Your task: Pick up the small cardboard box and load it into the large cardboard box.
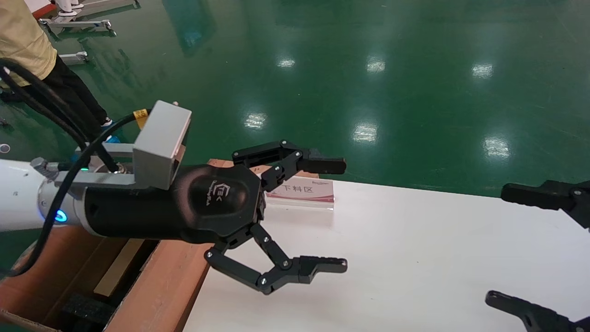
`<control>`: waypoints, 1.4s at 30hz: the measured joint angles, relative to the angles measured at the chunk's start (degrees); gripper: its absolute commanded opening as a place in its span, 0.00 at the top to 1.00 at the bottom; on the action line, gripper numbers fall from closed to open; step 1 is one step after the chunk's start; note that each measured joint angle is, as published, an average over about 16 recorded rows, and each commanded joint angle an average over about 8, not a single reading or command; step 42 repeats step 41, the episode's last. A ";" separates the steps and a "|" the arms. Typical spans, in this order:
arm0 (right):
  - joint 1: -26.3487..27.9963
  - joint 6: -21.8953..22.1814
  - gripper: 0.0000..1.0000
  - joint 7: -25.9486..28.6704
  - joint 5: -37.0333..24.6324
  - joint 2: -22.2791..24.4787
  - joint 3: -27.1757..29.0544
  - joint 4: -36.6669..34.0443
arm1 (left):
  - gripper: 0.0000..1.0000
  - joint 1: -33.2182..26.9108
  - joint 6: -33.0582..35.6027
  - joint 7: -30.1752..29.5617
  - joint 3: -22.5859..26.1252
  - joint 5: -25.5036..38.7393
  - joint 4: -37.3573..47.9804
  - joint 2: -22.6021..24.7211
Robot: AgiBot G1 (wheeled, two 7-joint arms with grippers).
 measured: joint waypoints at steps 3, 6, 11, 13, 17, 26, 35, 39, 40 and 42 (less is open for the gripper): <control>-0.02 -0.02 0.00 0.03 -0.04 -0.02 0.06 0.02 | 0.00 0.84 0.25 0.19 -1.13 -0.16 -0.18 0.04; -0.03 -0.04 0.00 0.06 -0.07 -0.04 0.11 0.03 | 0.00 1.14 0.32 0.20 -1.58 -0.20 -0.23 0.05; -0.04 -0.05 0.00 0.09 -0.10 -0.06 0.16 0.03 | 0.00 1.59 0.42 0.20 -2.24 -0.26 -0.30 0.07; -0.04 -0.06 0.00 0.09 -0.10 -0.06 0.18 0.03 | 0.00 1.53 0.40 0.20 -2.15 -0.25 -0.29 0.07; -0.04 -0.05 0.00 0.10 -0.10 -0.06 0.19 0.02 | 0.00 1.41 0.38 0.20 -1.98 -0.23 -0.27 0.06; -0.04 -0.04 0.00 0.10 -0.10 -0.05 0.19 0.01 | 0.00 1.14 0.32 0.19 -1.57 -0.20 -0.24 0.05; -0.04 -0.05 0.00 0.10 -0.10 -0.06 0.20 0.02 | 0.00 0.88 0.26 0.18 -1.19 -0.16 -0.20 0.04; -0.04 -0.05 0.00 0.10 -0.11 -0.06 0.20 0.02 | 0.00 0.82 0.25 0.18 -1.10 -0.15 -0.19 0.04; -0.04 -0.05 0.00 0.10 -0.11 -0.06 0.20 0.02 | 0.00 0.81 0.24 0.18 -1.08 -0.15 -0.19 0.04; -0.04 -0.05 0.00 0.10 -0.11 -0.06 0.20 0.02 | 0.00 0.79 0.24 0.18 -1.06 -0.15 -0.19 0.04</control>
